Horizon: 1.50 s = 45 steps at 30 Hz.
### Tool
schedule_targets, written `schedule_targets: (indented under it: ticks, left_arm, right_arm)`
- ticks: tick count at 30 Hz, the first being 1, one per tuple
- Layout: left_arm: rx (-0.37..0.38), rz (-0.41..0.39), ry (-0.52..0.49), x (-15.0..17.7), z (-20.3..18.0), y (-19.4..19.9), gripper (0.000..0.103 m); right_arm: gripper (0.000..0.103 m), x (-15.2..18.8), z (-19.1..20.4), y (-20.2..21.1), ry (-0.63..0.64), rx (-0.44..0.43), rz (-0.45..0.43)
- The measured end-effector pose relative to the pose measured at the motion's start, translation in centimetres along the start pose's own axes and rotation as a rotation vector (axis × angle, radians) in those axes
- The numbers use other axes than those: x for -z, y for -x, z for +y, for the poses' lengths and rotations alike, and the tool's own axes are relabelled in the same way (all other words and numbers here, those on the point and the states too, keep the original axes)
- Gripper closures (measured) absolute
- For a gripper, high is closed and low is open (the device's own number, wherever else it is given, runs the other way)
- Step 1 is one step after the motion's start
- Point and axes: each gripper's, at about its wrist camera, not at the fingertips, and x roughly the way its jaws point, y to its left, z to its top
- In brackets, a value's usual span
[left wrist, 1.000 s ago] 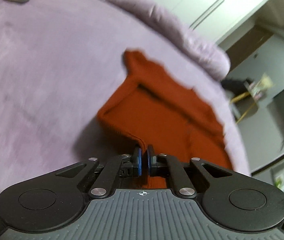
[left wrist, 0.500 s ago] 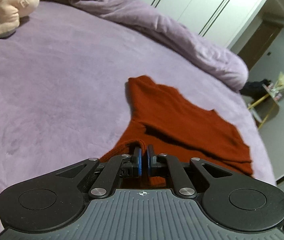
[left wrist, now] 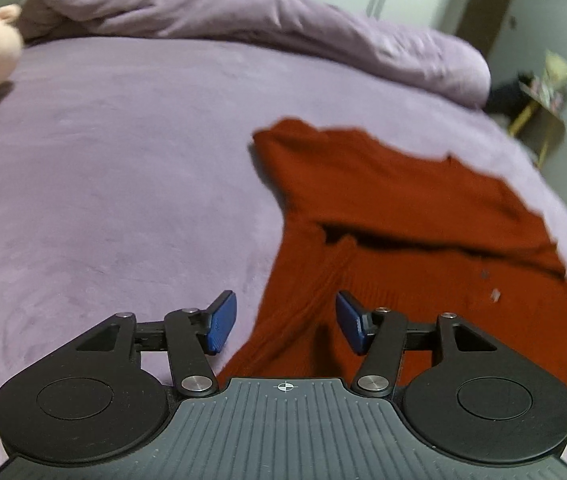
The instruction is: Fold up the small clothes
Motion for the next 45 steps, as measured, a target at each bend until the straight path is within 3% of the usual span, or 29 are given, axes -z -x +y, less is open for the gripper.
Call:
schedule_targets:
  ticks: [5,7,10,14,17,20,22,23,29,33,36,42,44,45]
  left_arm:
    - [0.023,-0.01,-0.07,0.1,-1.8,-1.0,0.058]
    - [0.032,-0.007,-0.095,0.0,-2.5,-1.1,0.068]
    - [0.027,0.02,-0.141,0.0,-3.3,-1.9,0.065]
    - [0.037,0.046,-0.129,-0.4,-3.0,-3.0,0.058]
    - [0.046,0.056,-0.125,-0.6,-2.8,-3.4,0.058]
    - [0.063,0.062,-0.131,-0.6,-2.8,-3.5,0.075]
    - [0.058,0.055,-0.118,-0.9,-2.7,-3.3,0.095]
    - [0.072,0.048,-0.103,-1.2,-2.7,-2.9,0.096]
    - [0.173,-0.143,-0.024,-5.5,-2.2,1.6,0.096]
    - [0.131,-0.22,0.031,-9.0,-1.5,0.6,0.096]
    - [0.076,-0.175,0.078,-10.5,-1.2,-3.1,0.096]
    - [0.01,-0.008,0.077,-9.4,-0.7,-9.0,0.094]
    - [0.032,0.004,0.093,-8.7,-0.2,-9.2,0.084]
    - [0.046,-0.002,0.099,-8.5,0.0,-9.2,0.072]
  right_arm:
    - [0.057,0.3,0.1,-1.5,0.082,0.044,0.048]
    - [0.057,0.2,0.2,-1.9,0.111,0.056,0.051]
    - [0.057,0.1,0.2,-2.5,0.142,0.053,0.055]
    - [0.058,-0.3,0.3,-3.3,0.137,0.006,0.077]
    - [0.073,-0.5,0.5,-3.7,0.156,-0.008,0.082]
    - [0.094,-0.4,0.9,-3.9,0.19,-0.014,0.077]
    - [0.097,-0.3,1.4,-3.9,0.212,-0.004,0.069]
    - [0.097,-0.4,1.7,-3.7,0.224,-0.003,0.062]
    - [0.098,-3.8,1.8,0.0,0.135,-0.062,-0.126]
    - [0.098,-7.0,1.8,-0.8,0.1,-0.024,-0.209]
    - [0.098,-8.7,1.6,-3.7,0.072,0.02,-0.193]
    - [0.097,-9.3,0.5,-9.9,0.044,0.02,-0.027]
    - [0.094,-9.0,0.1,-10.4,0.043,0.025,-0.002]
    - [0.091,-9.0,-0.3,-10.4,0.037,0.022,0.01]
